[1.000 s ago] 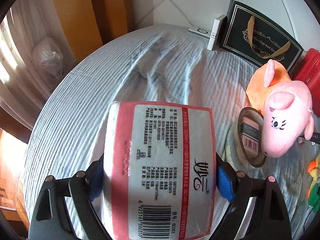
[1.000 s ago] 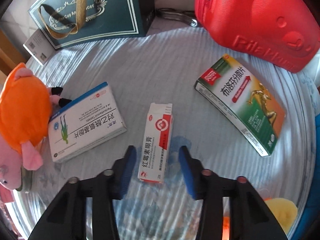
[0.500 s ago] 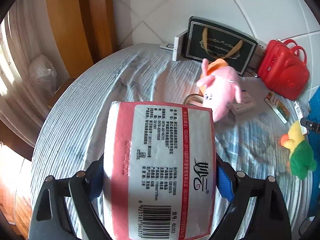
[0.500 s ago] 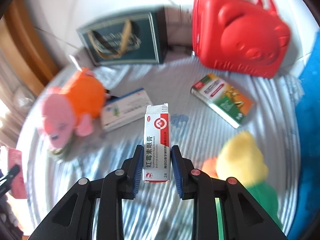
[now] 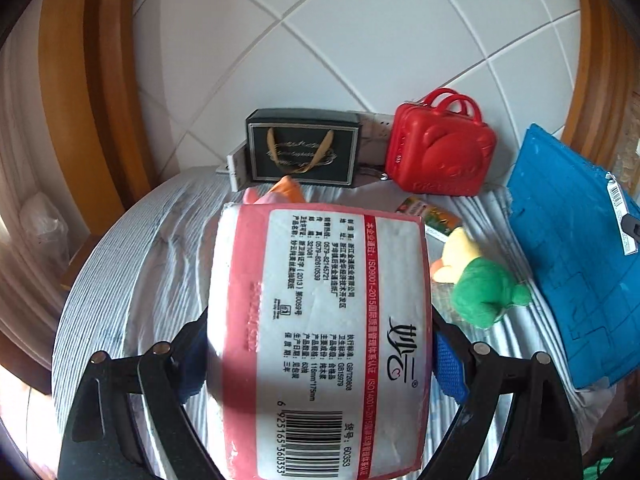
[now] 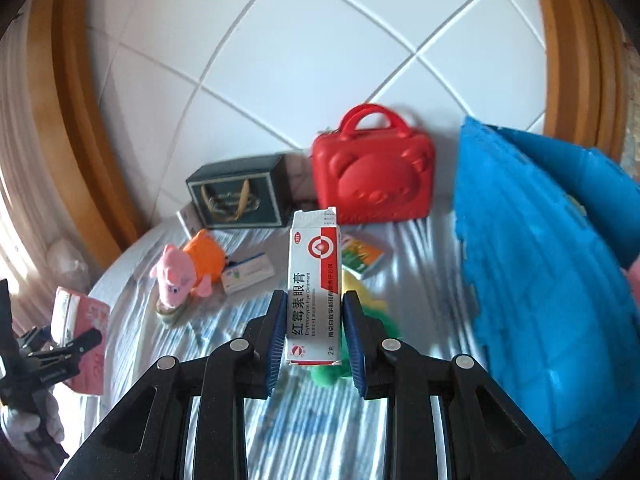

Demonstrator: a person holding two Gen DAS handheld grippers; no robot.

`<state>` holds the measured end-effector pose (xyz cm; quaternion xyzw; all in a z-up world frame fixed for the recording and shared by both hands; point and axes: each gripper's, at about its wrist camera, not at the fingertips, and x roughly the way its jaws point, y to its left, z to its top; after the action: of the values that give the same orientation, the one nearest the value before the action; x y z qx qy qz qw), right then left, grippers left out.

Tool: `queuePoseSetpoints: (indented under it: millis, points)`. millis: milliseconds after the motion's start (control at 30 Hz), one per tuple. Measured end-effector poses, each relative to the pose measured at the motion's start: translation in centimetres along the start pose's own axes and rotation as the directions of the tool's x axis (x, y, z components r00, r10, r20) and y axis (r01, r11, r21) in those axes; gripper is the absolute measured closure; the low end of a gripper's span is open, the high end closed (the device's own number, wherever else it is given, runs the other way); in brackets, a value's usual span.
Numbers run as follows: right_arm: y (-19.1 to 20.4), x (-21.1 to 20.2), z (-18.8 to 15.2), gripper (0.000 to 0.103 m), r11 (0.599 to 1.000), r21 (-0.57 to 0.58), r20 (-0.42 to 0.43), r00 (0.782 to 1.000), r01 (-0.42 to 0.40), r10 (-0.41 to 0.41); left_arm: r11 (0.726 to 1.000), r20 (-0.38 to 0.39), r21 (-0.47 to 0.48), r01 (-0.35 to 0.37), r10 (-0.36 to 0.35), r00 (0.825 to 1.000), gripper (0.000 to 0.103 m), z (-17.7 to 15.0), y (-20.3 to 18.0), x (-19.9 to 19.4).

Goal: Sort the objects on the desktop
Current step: 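Carry the tissue pack and ointment box with both tools over the blue bin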

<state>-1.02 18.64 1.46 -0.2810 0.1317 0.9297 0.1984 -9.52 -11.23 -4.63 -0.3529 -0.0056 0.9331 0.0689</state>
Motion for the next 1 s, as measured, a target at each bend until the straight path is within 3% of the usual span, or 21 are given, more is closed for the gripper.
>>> queuePoseSetpoints:
  millis: [133, 233, 333, 467, 567, 667, 733, 833, 1000]
  points:
    - [-4.8, -5.8, 0.3, 0.076, 0.996, 0.038, 0.093, 0.992, 0.078, -0.081, 0.995, 0.061, 0.058, 0.083, -0.086, 0.994, 0.013, 1.1, -6.4, -2.2]
    - [-9.2, -9.6, 0.2, 0.076, 0.986, 0.078, 0.147, 0.977, 0.145, -0.155, 0.981, 0.103, 0.105, 0.165, -0.176, 0.979, 0.013, 2.3, -12.1, -3.8]
    - [-13.5, -12.4, -0.2, 0.076, 0.975, 0.107, 0.175, 0.961, 0.197, -0.213, 0.955, 0.143, 0.164, 0.247, -0.271, 0.952, 0.013, 3.5, -18.4, -5.8]
    - [-19.4, -15.2, -1.0, 0.076, 0.955, 0.153, 0.191, 0.94, 0.255, -0.282, 0.903, 0.184, 0.264, 0.338, -0.391, 0.902, 0.013, 4.5, -27.8, -8.8]
    - [-23.2, -16.3, -1.8, 0.076, 0.944, 0.178, 0.177, 0.935, 0.276, -0.307, 0.859, 0.17, 0.321, 0.4, -0.468, 0.867, 0.013, 4.4, -34.3, -10.2]
    - [-26.4, -17.1, -2.5, 0.076, 0.936, 0.185, 0.165, 0.929, 0.299, -0.33, 0.821, 0.14, 0.371, 0.434, -0.511, 0.848, 0.013, 4.0, -40.0, -10.7]
    - [-28.3, -17.5, -2.9, 0.076, 0.933, 0.189, 0.154, 0.929, 0.305, -0.335, 0.804, 0.116, 0.395, 0.444, -0.524, 0.844, 0.013, 3.7, -43.1, -10.7]
    - [-30.5, -17.1, -3.2, 0.076, 0.931, 0.198, 0.135, 0.932, 0.307, -0.336, 0.79, 0.064, 0.423, 0.443, -0.514, 0.856, 0.013, 2.9, -47.3, -9.8]
    - [-32.9, -17.1, -4.1, 0.076, 0.934, 0.209, 0.127, 0.939, 0.29, -0.32, 0.78, 0.008, 0.444, 0.44, -0.495, 0.869, 0.013, 1.5, -50.5, -8.4]
